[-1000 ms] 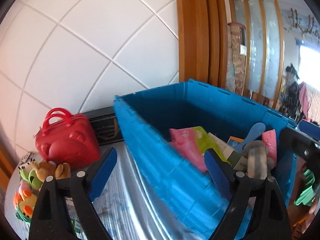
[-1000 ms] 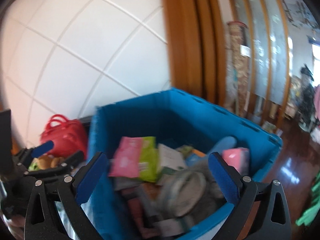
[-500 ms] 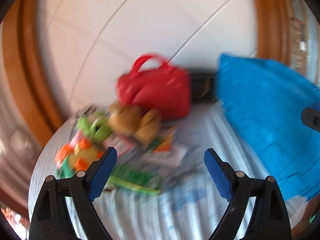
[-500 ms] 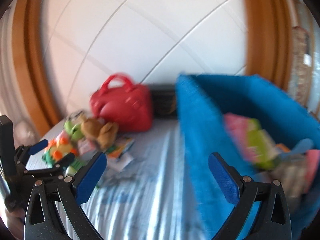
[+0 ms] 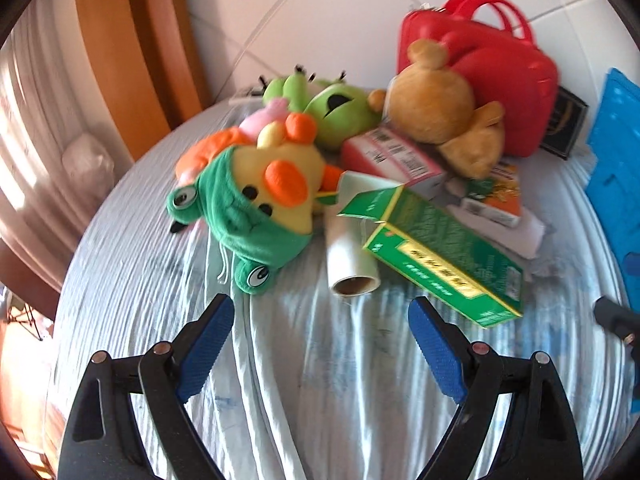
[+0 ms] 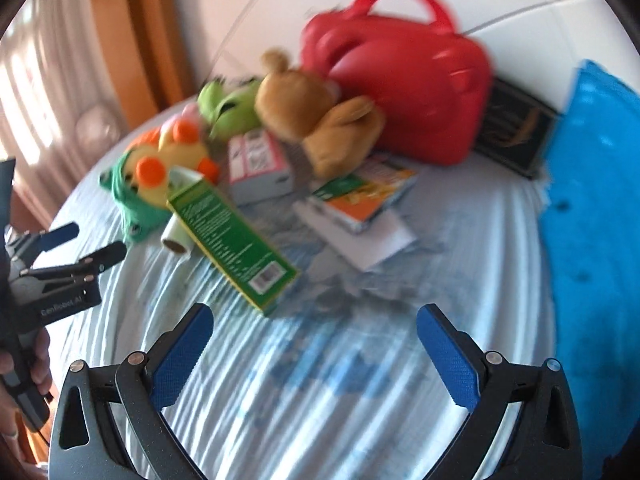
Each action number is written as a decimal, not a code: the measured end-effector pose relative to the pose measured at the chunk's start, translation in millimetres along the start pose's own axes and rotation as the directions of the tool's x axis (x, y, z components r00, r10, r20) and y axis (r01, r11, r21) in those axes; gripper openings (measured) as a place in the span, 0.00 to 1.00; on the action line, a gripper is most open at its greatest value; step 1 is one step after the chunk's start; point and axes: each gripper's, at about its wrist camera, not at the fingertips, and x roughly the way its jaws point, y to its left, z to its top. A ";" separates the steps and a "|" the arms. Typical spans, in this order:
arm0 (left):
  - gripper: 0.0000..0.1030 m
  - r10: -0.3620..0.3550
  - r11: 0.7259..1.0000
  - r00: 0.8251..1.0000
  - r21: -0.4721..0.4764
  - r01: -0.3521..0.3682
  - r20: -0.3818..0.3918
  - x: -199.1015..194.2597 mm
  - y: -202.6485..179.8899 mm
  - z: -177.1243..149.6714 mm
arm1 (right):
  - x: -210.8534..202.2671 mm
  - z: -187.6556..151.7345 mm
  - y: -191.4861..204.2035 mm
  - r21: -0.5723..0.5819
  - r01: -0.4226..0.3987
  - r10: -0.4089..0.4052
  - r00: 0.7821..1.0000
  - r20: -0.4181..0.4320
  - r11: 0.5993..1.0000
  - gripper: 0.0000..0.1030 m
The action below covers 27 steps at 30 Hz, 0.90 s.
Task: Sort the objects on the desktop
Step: 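Return both tools to the items on the bed, then grasp the white paper roll with the left tool while the right tool grasps the green box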
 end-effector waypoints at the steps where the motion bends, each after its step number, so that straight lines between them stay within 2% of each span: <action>1: 0.87 0.005 1.000 1.000 -0.005 -0.005 -0.014 7.8 1.1 1.6 | 10.0 2.9 3.8 -0.014 -0.010 0.009 1.000 -0.017 1.000 1.00; 9: 0.87 0.007 1.000 0.996 0.012 -0.006 -0.090 68.3 -5.4 18.2 | 105.6 35.4 38.0 -0.129 -0.097 0.076 0.985 -0.154 0.987 1.00; 11: 0.86 -0.001 1.000 0.994 0.017 0.003 -0.107 79.3 -9.5 21.5 | 122.9 41.3 37.9 -0.122 -0.089 0.068 0.984 -0.166 0.989 1.00; 13: 0.80 -0.009 1.000 0.992 0.014 0.011 -0.122 93.4 -15.3 26.1 | 134.6 47.9 24.3 -0.057 -0.080 0.069 0.983 -0.168 0.995 0.99; 14: 0.77 -0.009 1.000 0.991 0.008 0.010 -0.134 99.6 -18.0 27.9 | 138.4 49.5 15.6 -0.015 -0.083 0.079 0.982 -0.172 0.996 0.95; 15: 0.74 -0.009 1.000 0.990 0.000 0.009 -0.141 103.8 -19.1 29.1 | 142.4 50.2 5.4 0.034 -0.092 0.097 0.979 -0.182 0.995 0.86; 16: 0.66 -0.019 1.000 0.988 -0.020 0.016 -0.151 111.8 -20.8 31.3 | 146.6 49.8 -3.7 0.073 -0.102 0.115 0.973 -0.198 0.992 0.80; 17: 0.61 -0.023 0.999 0.987 -0.028 0.019 -0.160 116.4 -21.8 32.4 | 150.4 48.4 -11.8 0.101 -0.106 0.126 0.969 -0.212 0.989 0.75; 18: 0.61 -0.024 0.999 0.984 -0.034 0.018 -0.178 123.7 -23.4 34.0 | 152.7 47.0 -15.2 0.099 -0.097 0.117 0.968 -0.223 0.990 0.68; 19: 0.61 -0.027 0.999 0.981 -0.037 0.020 -0.194 131.1 -25.3 35.5 | 153.6 46.1 -16.2 0.092 -0.094 0.112 0.967 -0.229 0.991 0.67; 21: 0.60 -0.015 1.000 0.977 -0.027 0.009 -0.212 139.5 -27.9 36.5 | 153.7 44.9 -16.4 0.077 -0.109 0.124 0.964 -0.233 0.991 0.68; 23: 0.44 -0.026 1.000 0.980 -0.021 0.022 -0.195 137.1 -28.4 37.2 | 152.6 46.9 -14.6 0.059 -0.122 0.132 0.966 -0.221 0.991 0.88; 24: 0.44 -0.024 1.000 0.980 -0.006 0.024 -0.196 135.1 -29.1 36.7 | 152.1 49.6 -12.0 0.034 -0.117 0.121 0.970 -0.210 0.993 1.00; 27: 0.44 -0.031 0.999 0.979 0.010 0.033 -0.203 126.4 -26.9 28.1 | 149.6 57.3 -4.4 -0.025 -0.103 0.097 0.978 -0.184 0.994 1.00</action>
